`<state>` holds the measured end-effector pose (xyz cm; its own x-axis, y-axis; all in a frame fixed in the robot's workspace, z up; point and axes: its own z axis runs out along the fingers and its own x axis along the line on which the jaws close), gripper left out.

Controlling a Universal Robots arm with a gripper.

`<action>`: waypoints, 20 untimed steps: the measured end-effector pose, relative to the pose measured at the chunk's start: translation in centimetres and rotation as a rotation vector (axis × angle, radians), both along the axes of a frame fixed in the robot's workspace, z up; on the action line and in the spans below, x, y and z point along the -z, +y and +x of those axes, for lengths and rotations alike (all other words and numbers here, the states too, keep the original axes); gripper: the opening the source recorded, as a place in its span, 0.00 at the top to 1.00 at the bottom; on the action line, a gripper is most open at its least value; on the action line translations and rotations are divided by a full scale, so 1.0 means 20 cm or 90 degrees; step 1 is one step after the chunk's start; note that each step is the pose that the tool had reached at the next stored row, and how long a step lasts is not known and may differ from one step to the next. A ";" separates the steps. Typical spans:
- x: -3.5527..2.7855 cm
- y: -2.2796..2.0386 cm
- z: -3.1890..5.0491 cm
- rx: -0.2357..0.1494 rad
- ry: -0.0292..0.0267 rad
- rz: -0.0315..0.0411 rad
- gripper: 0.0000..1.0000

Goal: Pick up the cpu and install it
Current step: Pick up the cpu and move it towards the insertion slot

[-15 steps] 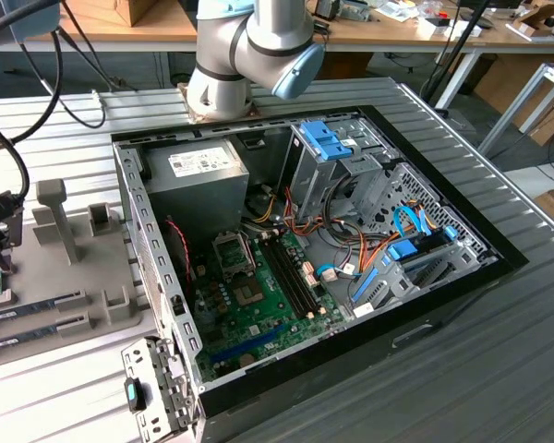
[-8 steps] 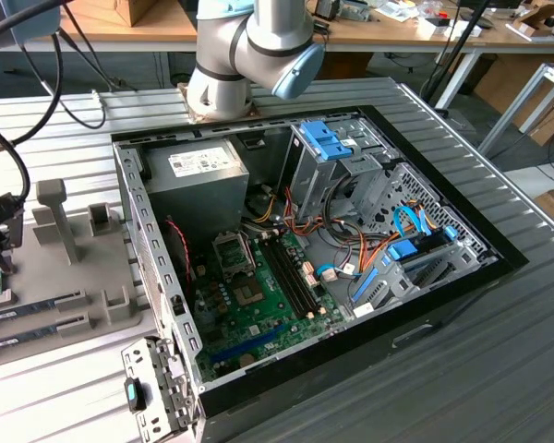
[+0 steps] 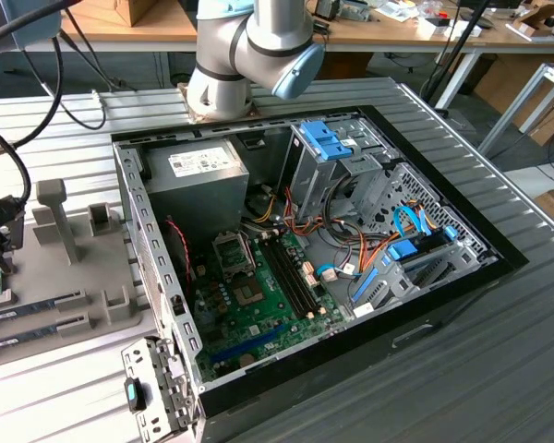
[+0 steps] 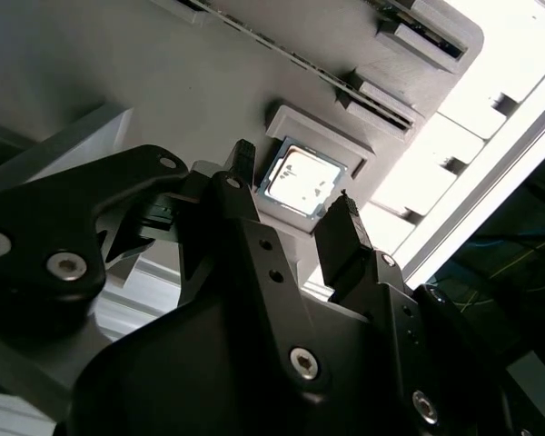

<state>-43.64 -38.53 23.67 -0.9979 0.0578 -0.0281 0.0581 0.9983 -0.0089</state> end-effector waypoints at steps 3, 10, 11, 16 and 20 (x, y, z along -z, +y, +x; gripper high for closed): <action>0.007 0.000 0.000 0.000 0.0000 0.0000 0.46; 0.019 0.000 0.000 0.000 0.0000 0.0000 0.46; 0.021 0.000 0.000 0.000 0.0000 0.0000 0.46; 0.034 0.000 0.000 0.000 -0.0001 0.0000 0.46; 0.042 0.000 0.000 0.000 -0.0001 0.0000 0.46</action>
